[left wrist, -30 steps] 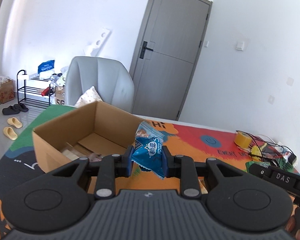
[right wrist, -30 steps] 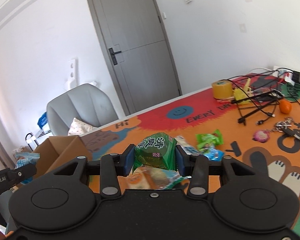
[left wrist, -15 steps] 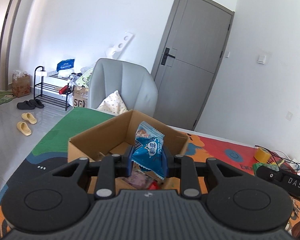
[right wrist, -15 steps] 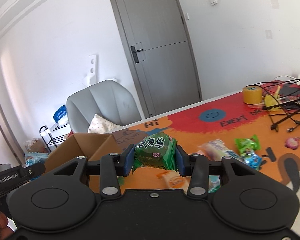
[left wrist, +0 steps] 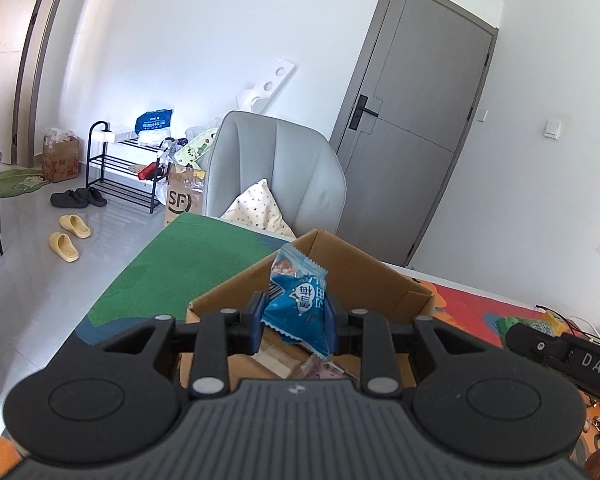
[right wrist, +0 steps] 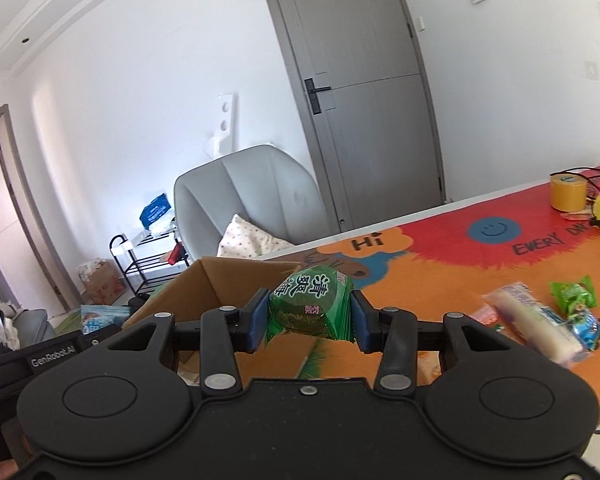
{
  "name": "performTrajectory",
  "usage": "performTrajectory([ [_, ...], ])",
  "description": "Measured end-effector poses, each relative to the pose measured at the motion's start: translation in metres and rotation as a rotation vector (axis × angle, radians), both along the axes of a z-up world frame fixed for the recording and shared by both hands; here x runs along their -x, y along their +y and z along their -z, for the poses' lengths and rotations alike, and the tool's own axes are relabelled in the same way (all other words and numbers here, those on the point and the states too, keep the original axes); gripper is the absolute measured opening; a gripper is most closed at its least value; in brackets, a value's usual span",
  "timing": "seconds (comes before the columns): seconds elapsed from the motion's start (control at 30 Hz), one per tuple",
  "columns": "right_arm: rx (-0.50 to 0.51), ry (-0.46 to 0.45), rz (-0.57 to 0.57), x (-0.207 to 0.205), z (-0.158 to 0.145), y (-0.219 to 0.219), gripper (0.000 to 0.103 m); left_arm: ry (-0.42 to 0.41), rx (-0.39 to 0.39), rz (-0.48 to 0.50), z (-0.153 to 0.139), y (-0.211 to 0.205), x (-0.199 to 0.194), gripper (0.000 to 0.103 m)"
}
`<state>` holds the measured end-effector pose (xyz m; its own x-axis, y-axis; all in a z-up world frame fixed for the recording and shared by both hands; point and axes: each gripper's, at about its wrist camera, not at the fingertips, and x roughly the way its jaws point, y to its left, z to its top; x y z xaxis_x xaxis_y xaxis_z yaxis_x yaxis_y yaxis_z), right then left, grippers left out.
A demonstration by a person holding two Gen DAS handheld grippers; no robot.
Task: Organize snacks
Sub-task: 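Carry blue and green candies over the box and open both tools, then return both tools from the box to the snack pile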
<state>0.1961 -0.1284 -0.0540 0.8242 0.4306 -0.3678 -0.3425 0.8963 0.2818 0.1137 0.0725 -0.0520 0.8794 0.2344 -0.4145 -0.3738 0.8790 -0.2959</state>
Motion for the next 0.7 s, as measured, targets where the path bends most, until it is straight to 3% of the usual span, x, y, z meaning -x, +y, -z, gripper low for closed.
performTrajectory([
  [0.37, 0.007, 0.006, -0.091, 0.001, -0.005, 0.041, 0.043, -0.018, 0.032, -0.039, -0.002, 0.018, 0.015, 0.037],
  [0.7, 0.002, 0.008, -0.152, 0.007, -0.01, 0.067, 0.043, -0.023, 0.035, -0.101, -0.002, 0.035, 0.033, 0.06],
])
